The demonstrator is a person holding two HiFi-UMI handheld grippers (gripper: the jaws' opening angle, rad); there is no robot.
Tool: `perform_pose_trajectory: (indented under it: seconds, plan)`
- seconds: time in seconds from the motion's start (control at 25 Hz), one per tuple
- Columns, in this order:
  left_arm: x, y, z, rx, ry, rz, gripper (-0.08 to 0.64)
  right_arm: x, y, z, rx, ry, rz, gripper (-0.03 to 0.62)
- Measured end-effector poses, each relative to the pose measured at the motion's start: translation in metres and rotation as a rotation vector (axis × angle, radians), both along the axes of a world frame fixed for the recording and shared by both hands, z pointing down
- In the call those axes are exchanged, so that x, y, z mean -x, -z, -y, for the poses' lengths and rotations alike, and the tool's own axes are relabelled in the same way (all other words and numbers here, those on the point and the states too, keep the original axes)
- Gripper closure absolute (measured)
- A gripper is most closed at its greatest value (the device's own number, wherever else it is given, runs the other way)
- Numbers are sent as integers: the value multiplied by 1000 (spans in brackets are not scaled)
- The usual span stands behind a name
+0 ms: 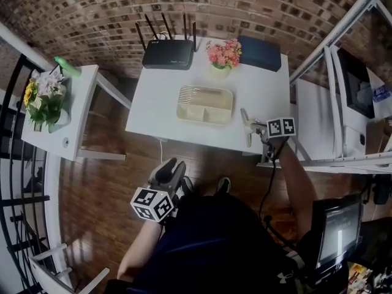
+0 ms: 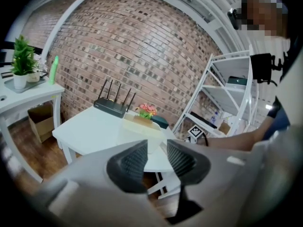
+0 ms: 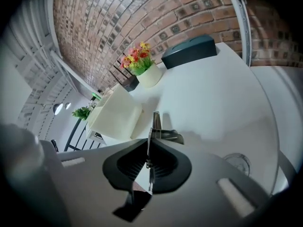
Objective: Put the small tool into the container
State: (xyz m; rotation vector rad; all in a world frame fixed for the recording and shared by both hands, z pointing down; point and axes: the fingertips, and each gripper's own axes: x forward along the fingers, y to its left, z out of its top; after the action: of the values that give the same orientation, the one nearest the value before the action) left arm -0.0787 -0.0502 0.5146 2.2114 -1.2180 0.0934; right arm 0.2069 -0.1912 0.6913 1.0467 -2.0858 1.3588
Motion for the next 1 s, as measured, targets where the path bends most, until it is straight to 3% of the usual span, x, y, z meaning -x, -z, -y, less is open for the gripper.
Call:
perform_pose_trajectory:
  seconds: [0.36, 0.52, 1.0]
  plan:
    - [-10, 5, 12, -24, -74, -6, 437, 7, 86, -7, -234, -79, 62, 574]
    - [-13, 6, 13, -29, -94, -19, 439, 14, 129, -5, -353, -99, 47, 574]
    - [-3, 9, 12, -36, -83, -23, 442, 89, 235, -1, -676, 7, 73, 575]
